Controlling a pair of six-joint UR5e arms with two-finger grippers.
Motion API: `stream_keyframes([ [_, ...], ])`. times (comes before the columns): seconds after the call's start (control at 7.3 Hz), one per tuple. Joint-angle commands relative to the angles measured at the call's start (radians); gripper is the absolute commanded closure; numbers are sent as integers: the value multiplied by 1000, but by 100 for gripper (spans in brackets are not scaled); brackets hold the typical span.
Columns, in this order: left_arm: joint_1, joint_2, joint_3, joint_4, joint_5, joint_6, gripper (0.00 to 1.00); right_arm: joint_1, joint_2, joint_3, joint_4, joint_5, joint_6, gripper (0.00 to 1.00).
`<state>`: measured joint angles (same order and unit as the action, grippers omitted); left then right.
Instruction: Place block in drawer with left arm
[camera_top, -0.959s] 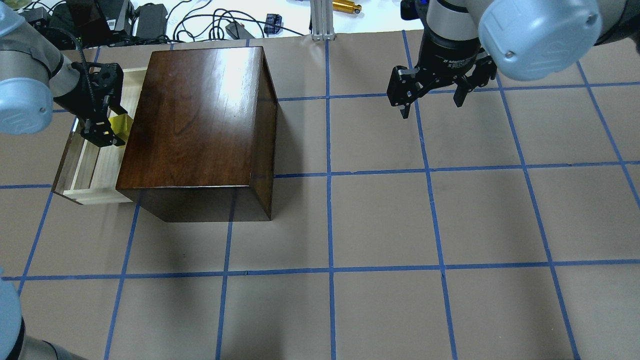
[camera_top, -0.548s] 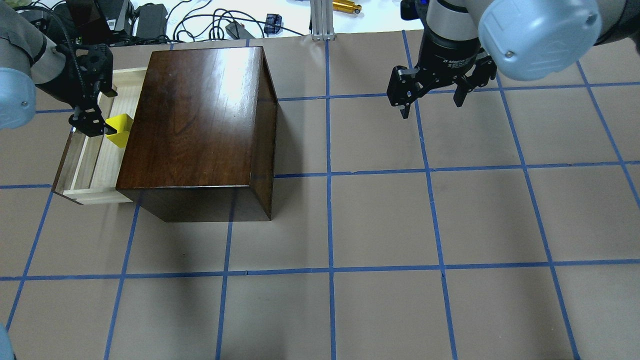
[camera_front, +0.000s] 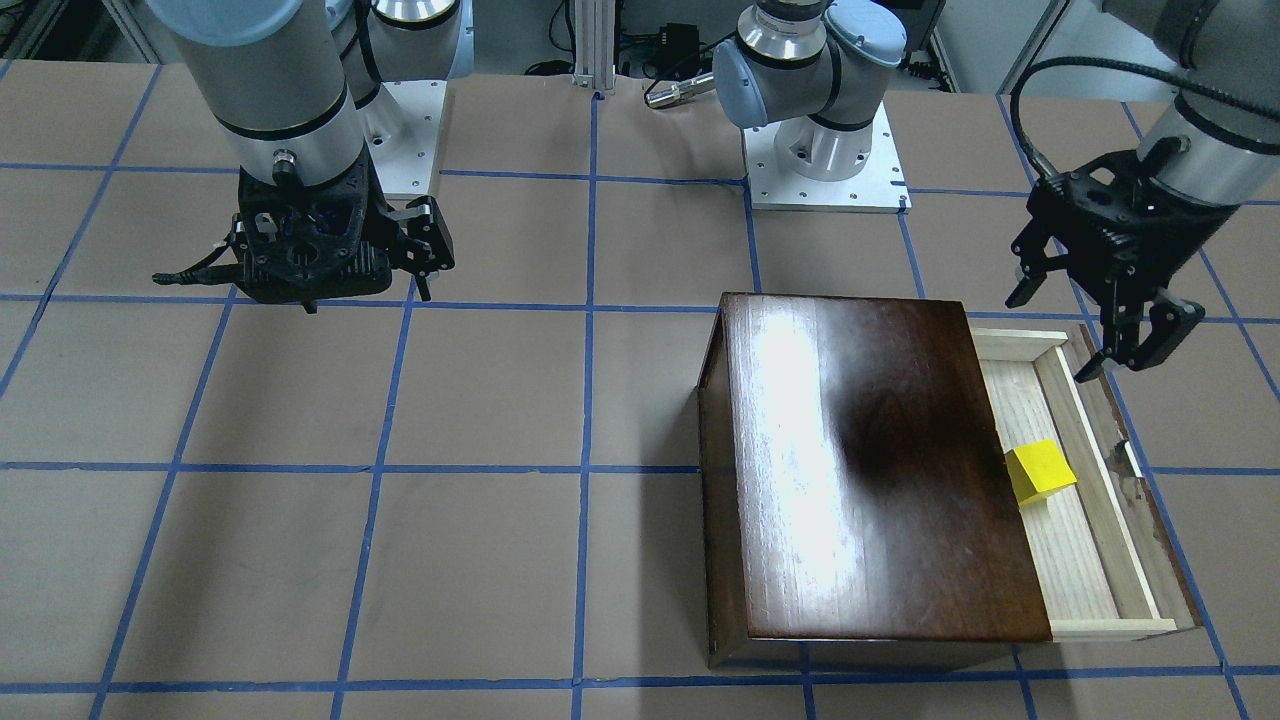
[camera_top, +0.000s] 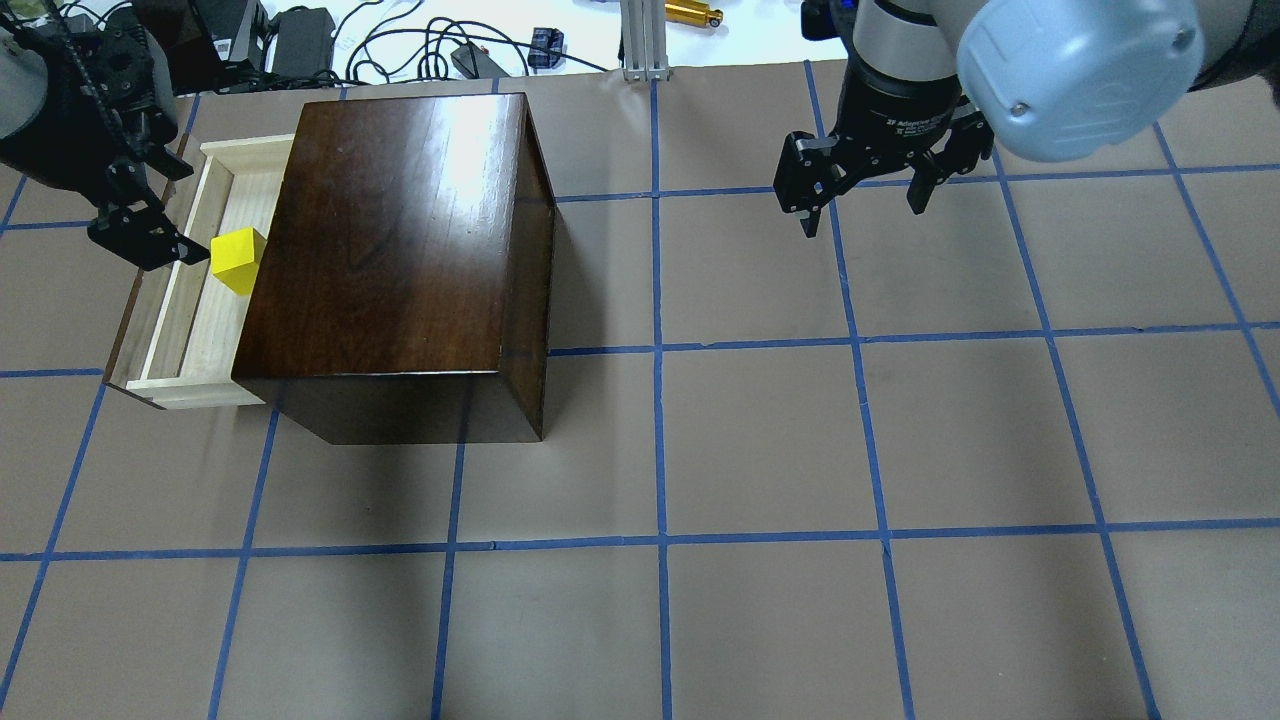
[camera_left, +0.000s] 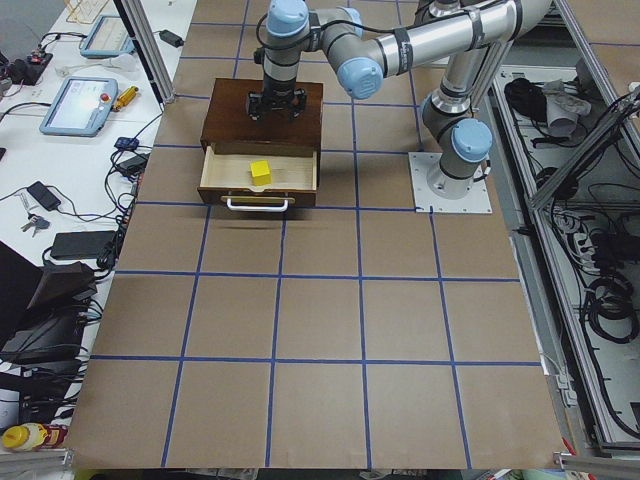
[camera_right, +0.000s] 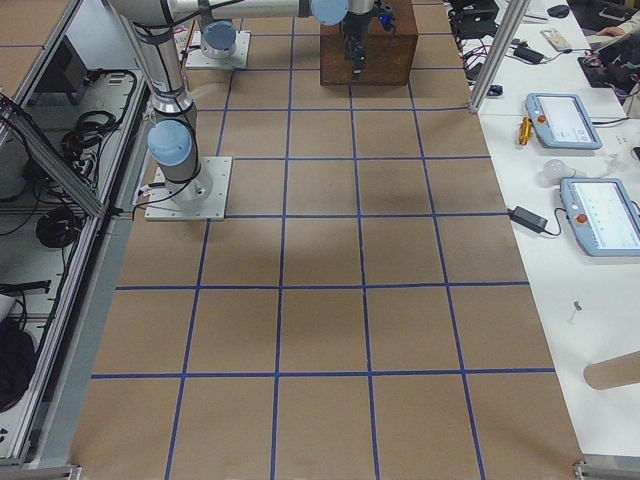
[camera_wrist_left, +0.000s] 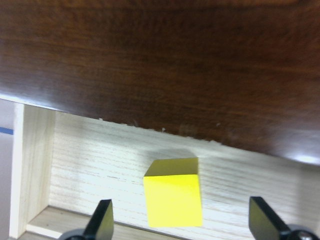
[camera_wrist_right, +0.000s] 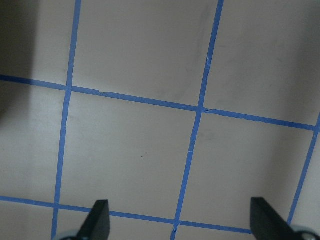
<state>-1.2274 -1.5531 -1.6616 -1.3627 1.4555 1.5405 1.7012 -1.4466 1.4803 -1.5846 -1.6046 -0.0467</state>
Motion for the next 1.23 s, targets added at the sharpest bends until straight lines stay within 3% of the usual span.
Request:
stream_keyframes([
  [0.0,-47,65,0,-59,34,-190,4,0,0,0,0,0,-1,0],
  [0.14,-81,74,-1,-58,87,-324,4,0,0,0,0,0,1,0],
  [0.27,-131,67,0,-56,89,-482,0,0,0,0,0,0,1,0],
  [0.82,-335,38,28,-39,91,-1256,0,0,0,0,0,0,-1,0],
  [1.1,-391,25,31,-44,97,-1469,0,0,0,0,0,0,1,0],
])
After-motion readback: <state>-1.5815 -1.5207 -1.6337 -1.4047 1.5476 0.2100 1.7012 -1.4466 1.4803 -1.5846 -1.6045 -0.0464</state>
